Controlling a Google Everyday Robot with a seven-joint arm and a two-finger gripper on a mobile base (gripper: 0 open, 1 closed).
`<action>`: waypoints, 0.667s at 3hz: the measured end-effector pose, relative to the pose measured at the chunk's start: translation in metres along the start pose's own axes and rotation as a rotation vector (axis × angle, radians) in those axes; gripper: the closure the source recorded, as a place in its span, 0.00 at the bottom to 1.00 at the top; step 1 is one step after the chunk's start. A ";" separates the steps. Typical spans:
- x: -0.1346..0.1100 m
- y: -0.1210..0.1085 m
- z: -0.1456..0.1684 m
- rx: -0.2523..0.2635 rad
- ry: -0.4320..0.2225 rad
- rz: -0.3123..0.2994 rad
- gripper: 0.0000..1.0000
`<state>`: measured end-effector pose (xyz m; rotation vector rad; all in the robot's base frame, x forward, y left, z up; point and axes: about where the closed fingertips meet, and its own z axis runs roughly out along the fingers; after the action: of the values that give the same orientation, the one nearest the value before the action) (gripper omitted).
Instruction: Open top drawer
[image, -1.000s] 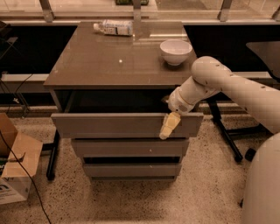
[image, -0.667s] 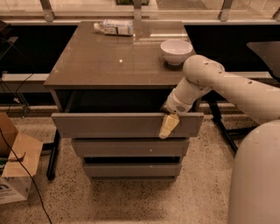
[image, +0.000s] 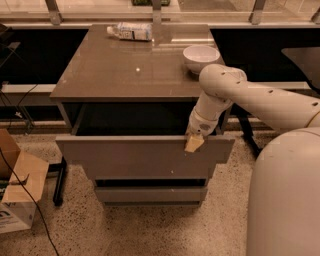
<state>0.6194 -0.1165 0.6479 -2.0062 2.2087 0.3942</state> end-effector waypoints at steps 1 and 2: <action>0.004 0.027 0.006 -0.052 0.016 0.019 0.62; 0.004 0.032 0.005 -0.060 0.013 0.025 0.38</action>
Offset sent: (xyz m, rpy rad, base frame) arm -0.1160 0.0091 -0.0144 0.3058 0.1894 -0.2121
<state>0.5868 -0.1163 0.6455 -2.0172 2.2582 0.4567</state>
